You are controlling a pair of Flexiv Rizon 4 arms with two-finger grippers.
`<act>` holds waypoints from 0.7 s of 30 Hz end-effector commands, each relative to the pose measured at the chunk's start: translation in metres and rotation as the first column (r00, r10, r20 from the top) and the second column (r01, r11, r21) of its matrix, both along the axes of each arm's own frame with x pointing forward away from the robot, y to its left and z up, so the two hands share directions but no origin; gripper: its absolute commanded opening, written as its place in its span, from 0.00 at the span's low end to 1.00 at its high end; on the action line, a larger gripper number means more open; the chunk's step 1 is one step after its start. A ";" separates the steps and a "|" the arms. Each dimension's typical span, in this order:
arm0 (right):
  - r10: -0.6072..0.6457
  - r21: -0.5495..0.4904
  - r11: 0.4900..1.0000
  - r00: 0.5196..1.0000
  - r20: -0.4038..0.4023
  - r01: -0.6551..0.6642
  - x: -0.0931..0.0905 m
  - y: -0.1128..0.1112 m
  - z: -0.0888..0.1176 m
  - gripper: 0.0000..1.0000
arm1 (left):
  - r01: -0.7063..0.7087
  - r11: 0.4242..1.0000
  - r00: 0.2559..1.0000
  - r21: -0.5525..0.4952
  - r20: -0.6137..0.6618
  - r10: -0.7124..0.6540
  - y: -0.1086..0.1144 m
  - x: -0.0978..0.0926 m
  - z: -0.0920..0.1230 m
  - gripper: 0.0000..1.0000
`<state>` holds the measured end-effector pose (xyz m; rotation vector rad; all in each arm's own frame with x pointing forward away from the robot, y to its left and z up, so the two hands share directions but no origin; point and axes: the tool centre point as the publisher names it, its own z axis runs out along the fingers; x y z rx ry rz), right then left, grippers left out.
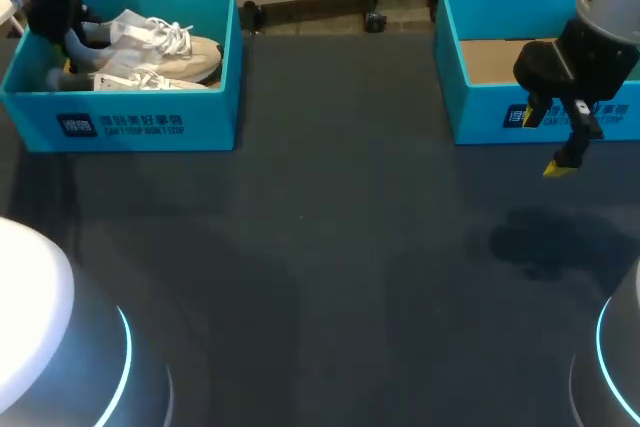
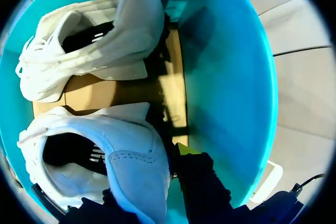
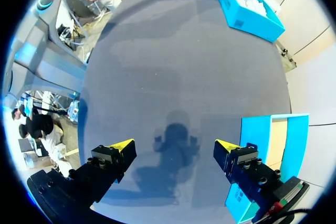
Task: Take the shoe out of the shoebox, open the shoe tongue, remove and reinsert the insole, then place the shoe into the shoebox
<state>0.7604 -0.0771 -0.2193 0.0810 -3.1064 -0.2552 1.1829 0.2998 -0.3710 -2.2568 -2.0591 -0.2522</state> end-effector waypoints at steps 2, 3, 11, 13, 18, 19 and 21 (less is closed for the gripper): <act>0.000 -0.001 1.000 1.000 0.000 0.000 0.000 0.000 -0.001 1.00 | -0.003 1.000 0.999 0.009 -0.053 0.004 0.002 0.016 -0.013 0.00; 0.000 -0.001 1.000 1.000 0.000 0.000 0.000 0.000 -0.001 1.00 | -0.002 1.000 0.998 0.007 -0.062 0.003 0.002 0.016 -0.015 0.00; 0.000 -0.001 1.000 1.000 0.000 0.000 0.000 0.000 -0.001 1.00 | 0.011 1.000 0.993 -0.014 -0.114 -0.013 0.004 0.018 -0.022 0.16; 0.000 -0.001 1.000 1.000 0.000 0.000 0.000 0.000 -0.001 1.00 | 0.018 1.000 0.993 -0.014 -0.117 -0.020 0.004 0.018 -0.022 0.35; 0.000 -0.001 1.000 1.000 0.000 0.000 0.000 0.000 -0.001 1.00 | 0.043 0.999 0.992 -0.024 -0.114 -0.045 0.003 0.016 -0.016 0.45; 0.000 -0.001 1.000 1.000 0.000 0.000 0.000 0.000 -0.001 1.00 | 0.047 0.999 0.992 -0.027 -0.113 -0.050 0.003 0.016 -0.015 0.49; 0.000 -0.001 1.000 1.000 0.000 0.000 0.000 0.000 -0.001 1.00 | 0.055 0.998 0.992 -0.037 -0.113 -0.059 0.002 0.015 -0.011 0.61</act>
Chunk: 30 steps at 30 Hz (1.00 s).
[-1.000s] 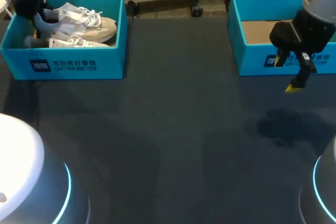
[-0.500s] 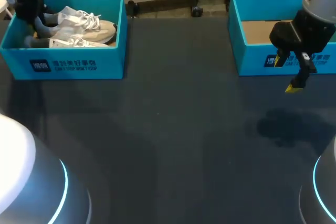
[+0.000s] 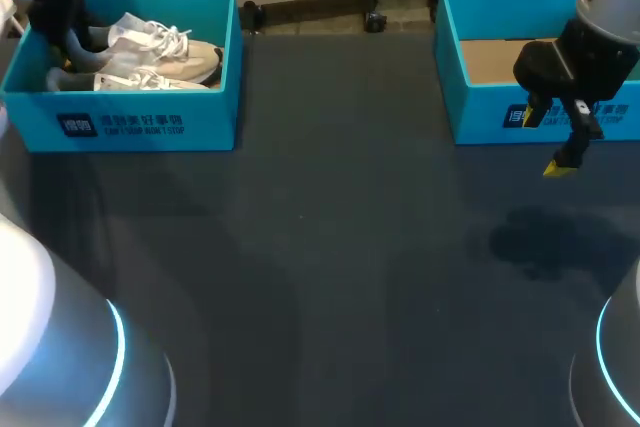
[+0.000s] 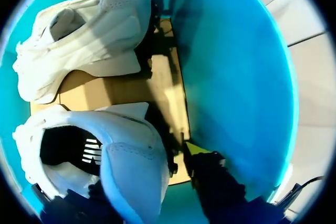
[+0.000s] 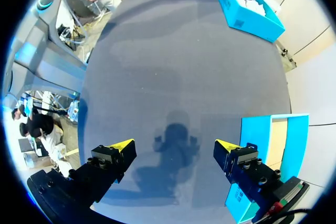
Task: Take the shoe out of the shoebox, open the shoe tongue, remove and reinsert the insole, then place the shoe into the shoebox
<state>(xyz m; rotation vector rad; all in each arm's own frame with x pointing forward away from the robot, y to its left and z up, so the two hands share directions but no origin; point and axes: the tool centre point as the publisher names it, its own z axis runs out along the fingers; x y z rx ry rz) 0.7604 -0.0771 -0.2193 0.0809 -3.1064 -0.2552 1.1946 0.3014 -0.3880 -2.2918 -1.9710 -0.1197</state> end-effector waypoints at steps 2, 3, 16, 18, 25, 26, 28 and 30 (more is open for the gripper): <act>0.000 -0.001 1.000 1.000 0.000 0.000 0.000 0.000 -0.001 1.00 | 0.010 1.000 1.000 -0.022 -0.019 -0.011 -0.001 0.003 0.011 0.69; 0.000 -0.001 1.000 1.000 0.000 0.000 0.000 0.000 -0.001 1.00 | 0.011 1.000 1.000 -0.027 -0.020 -0.012 -0.002 0.002 0.012 0.71; 0.000 -0.001 1.000 1.000 0.000 0.000 0.000 0.000 -0.001 1.00 | 0.047 0.995 0.999 -0.093 0.018 -0.045 -0.015 -0.012 0.055 0.85; 0.000 -0.001 1.000 1.000 0.000 0.000 0.000 0.000 -0.001 1.00 | 0.058 0.994 0.998 -0.097 0.039 -0.054 -0.016 -0.018 0.063 0.90; 0.000 -0.001 1.000 1.000 0.000 0.000 0.000 0.000 -0.001 1.00 | 0.063 0.989 0.994 -0.131 0.092 -0.051 -0.020 -0.041 0.092 0.93; 0.000 -0.001 1.000 1.000 0.000 0.000 0.000 0.000 -0.001 1.00 | 0.062 0.989 0.994 -0.131 0.094 -0.050 -0.021 -0.043 0.093 0.94; 0.000 -0.001 1.000 1.000 0.000 0.000 0.000 0.000 -0.001 1.00 | 0.058 0.989 0.994 -0.137 0.100 -0.044 -0.021 -0.050 0.097 0.95; 0.000 -0.001 1.000 1.000 0.000 0.000 0.000 0.000 -0.001 1.00 | 0.055 0.989 0.994 -0.136 0.102 -0.041 -0.021 -0.057 0.100 1.00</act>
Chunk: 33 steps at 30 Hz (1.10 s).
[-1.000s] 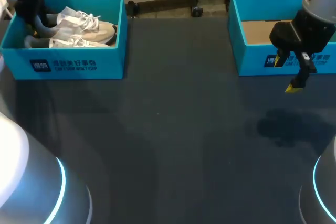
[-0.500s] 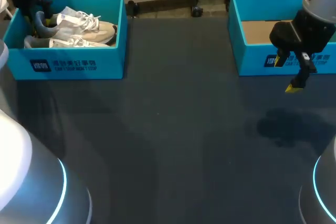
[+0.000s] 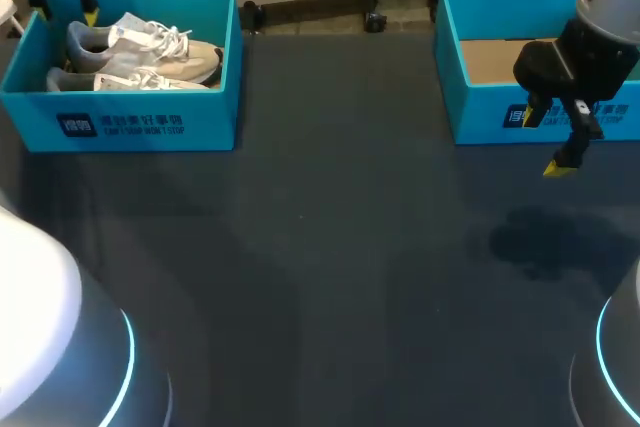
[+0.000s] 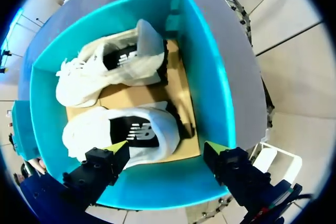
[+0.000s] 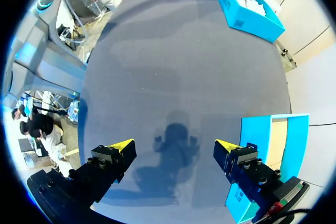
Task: Take the shoe out of the shoebox, open the shoe tongue, remove and reinsert the insole, then place the shoe into the shoebox
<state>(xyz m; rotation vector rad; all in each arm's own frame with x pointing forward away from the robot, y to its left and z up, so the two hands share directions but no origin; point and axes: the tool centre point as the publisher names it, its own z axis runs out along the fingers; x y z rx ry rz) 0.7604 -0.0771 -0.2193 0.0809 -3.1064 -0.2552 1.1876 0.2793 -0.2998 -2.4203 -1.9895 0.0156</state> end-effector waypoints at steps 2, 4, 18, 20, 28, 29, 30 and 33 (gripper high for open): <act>0.000 -0.001 1.000 1.000 0.000 0.000 0.000 0.000 -0.001 1.00 | -0.006 1.000 0.994 0.002 0.105 0.005 0.001 -0.057 0.014 1.00; 0.000 -0.001 1.000 1.000 0.000 0.000 0.000 0.000 -0.001 1.00 | -0.009 1.000 0.994 0.003 0.112 0.008 0.001 -0.063 0.015 1.00; 0.000 -0.001 1.000 1.000 0.000 0.000 0.000 0.000 -0.001 1.00 | -0.041 0.999 0.989 0.006 0.139 0.040 0.000 -0.097 0.018 1.00; 0.000 -0.001 1.000 1.000 0.000 0.000 0.000 0.000 -0.001 1.00 | -0.041 0.999 0.989 0.006 0.139 0.040 0.000 -0.097 0.018 1.00; 0.000 -0.001 1.000 1.000 0.000 0.000 0.000 0.000 -0.001 1.00 | -0.041 0.999 0.989 0.006 0.139 0.040 0.000 -0.097 0.018 1.00; 0.000 -0.001 1.000 1.000 0.000 0.000 0.000 0.000 -0.001 1.00 | -0.041 0.999 0.989 0.006 0.139 0.040 0.000 -0.097 0.018 1.00; 0.000 -0.001 1.000 1.000 0.000 0.000 0.000 0.000 -0.001 1.00 | -0.041 0.999 0.989 0.006 0.139 0.040 0.000 -0.097 0.018 1.00; 0.000 -0.001 1.000 1.000 0.000 0.000 0.000 0.000 -0.001 1.00 | -0.041 0.999 0.989 0.006 0.139 0.040 0.000 -0.097 0.018 1.00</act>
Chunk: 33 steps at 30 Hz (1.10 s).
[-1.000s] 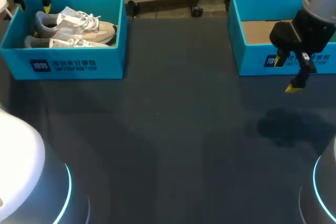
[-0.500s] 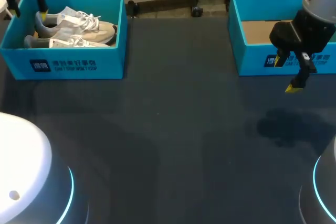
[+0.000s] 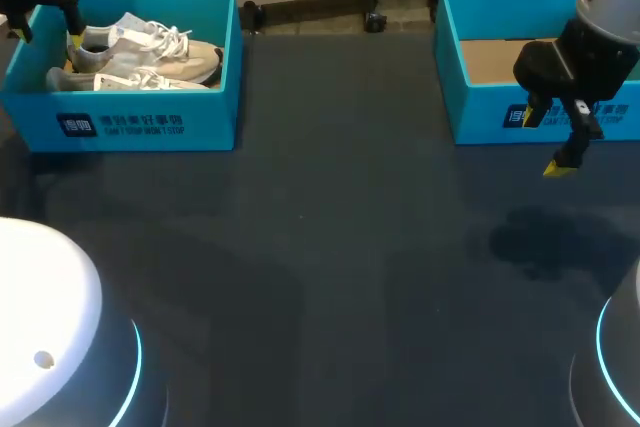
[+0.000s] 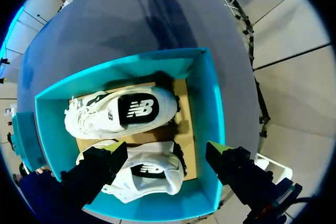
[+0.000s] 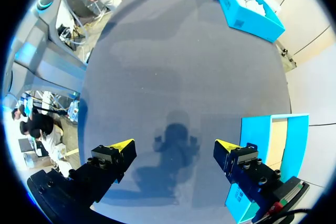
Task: Take the shoe out of the shoebox, open the shoe tongue, remove and reinsert the insole, then place the shoe into the shoebox
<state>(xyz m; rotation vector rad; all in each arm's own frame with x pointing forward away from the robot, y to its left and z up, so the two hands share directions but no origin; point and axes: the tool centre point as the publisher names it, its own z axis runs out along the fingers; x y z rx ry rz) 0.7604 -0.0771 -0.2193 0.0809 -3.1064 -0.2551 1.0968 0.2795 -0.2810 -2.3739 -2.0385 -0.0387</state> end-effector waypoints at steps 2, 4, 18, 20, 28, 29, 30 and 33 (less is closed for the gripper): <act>0.000 -0.001 1.000 1.000 0.000 0.000 0.000 0.000 -0.001 1.00 | 0.004 1.000 0.995 -0.011 0.102 -0.002 0.002 -0.014 -0.002 1.00; 0.000 -0.001 1.000 1.000 0.000 0.000 0.000 0.000 -0.001 1.00 | 0.008 1.000 0.995 -0.002 0.097 -0.008 0.001 -0.022 -0.005 1.00; 0.000 -0.001 1.000 1.000 0.000 0.000 0.000 0.000 -0.001 1.00 | 0.054 0.999 0.996 -0.002 0.078 -0.054 0.002 -0.049 -0.024 0.96; 0.000 -0.001 1.000 1.000 0.000 0.000 0.000 0.000 -0.001 1.00 | 0.055 0.998 0.996 -0.008 0.076 -0.054 0.004 -0.048 -0.026 0.91; 0.000 -0.001 1.000 1.000 0.000 0.000 0.000 0.000 -0.001 1.00 | 0.050 0.999 0.997 -0.011 0.060 -0.049 0.010 -0.044 -0.035 0.85; 0.000 -0.001 1.000 1.000 0.000 0.000 0.000 0.000 -0.001 1.00 | 0.052 0.999 0.997 -0.010 0.053 -0.051 0.010 -0.044 -0.037 0.87; 0.000 -0.001 1.000 1.000 0.000 0.000 0.000 0.000 -0.001 1.00 | 0.055 0.998 0.997 -0.010 0.049 -0.055 0.011 -0.044 -0.039 0.85; 0.000 -0.001 1.000 1.000 0.000 0.000 0.000 0.000 -0.001 1.00 | 0.056 0.998 0.998 -0.013 0.043 -0.056 0.012 -0.043 -0.045 0.83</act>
